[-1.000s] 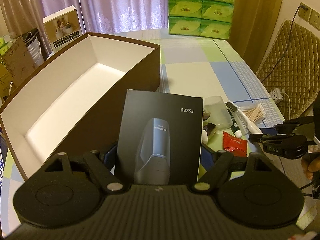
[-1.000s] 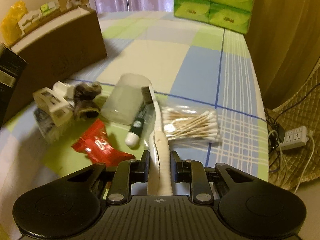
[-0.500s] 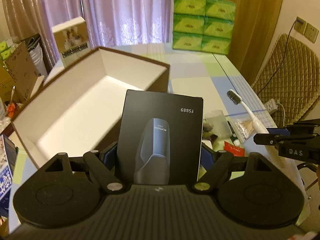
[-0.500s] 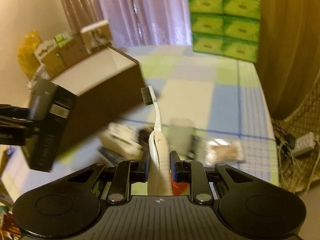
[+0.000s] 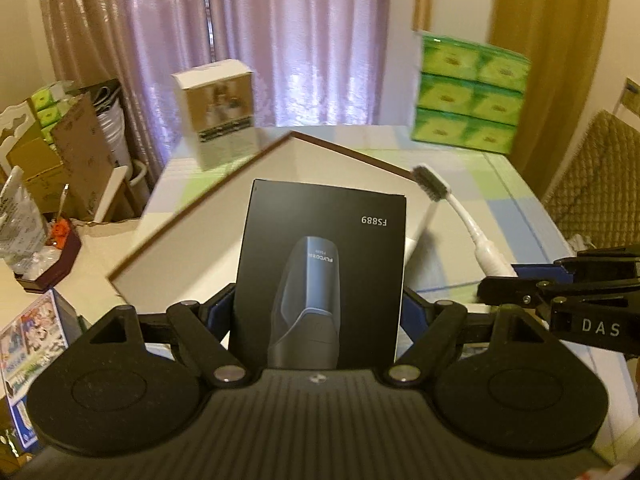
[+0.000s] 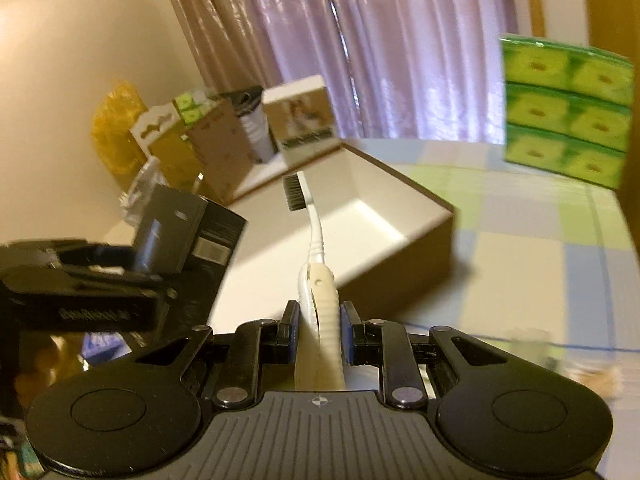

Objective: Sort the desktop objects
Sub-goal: 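Carry the toothbrush into the open box and open the right tool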

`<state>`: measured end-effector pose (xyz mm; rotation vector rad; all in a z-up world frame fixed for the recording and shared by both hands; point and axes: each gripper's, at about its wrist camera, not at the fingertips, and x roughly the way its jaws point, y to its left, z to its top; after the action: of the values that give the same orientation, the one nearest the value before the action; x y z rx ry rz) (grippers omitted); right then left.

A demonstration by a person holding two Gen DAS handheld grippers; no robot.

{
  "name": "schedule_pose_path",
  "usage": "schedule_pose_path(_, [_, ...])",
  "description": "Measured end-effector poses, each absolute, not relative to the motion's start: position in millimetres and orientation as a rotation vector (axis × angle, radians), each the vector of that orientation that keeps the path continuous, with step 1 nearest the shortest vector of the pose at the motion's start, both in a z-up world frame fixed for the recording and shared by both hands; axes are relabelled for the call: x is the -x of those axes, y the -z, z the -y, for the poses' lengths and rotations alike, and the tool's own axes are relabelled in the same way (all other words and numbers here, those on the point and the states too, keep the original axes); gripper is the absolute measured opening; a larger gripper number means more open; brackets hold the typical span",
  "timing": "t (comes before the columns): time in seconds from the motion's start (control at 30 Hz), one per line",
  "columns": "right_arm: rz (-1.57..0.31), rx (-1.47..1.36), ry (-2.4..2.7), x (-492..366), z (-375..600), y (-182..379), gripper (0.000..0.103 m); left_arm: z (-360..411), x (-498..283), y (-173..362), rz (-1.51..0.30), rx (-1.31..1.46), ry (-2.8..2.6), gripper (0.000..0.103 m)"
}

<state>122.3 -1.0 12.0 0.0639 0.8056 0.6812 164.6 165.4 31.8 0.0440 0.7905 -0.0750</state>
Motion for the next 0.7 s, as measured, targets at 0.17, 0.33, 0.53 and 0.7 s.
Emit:
schedule_pose_path(0.17, [-0.821, -0.125, -0.682, -139.3, -54.2, -13.0, 0.018, -207.5, -193.4, -30.5, -0.797, -0.036, 0.072, 0.078])
schedule_pose_path(0.33, [-0.852, -0.125, -0.615, -159.6, -99.3, 2.4, 0.018, -235.2, -220.7, -17.3, -0.829, -0.069, 0.071, 0.078])
schedule_pose_path(0.53, [-0.925, -0.152, -0.506, -184.1, -126.5, 30.3, 0.018, -254.1, -250.4, 8.1, -0.883, -0.096, 0.073, 0.077])
schedule_pose_path(0.7, [-0.962, -0.153, -0.442, -199.9, -138.6, 44.1, 0.018, -264.4, -269.9, 22.6, -0.934, -0.085, 0.097, 0.076])
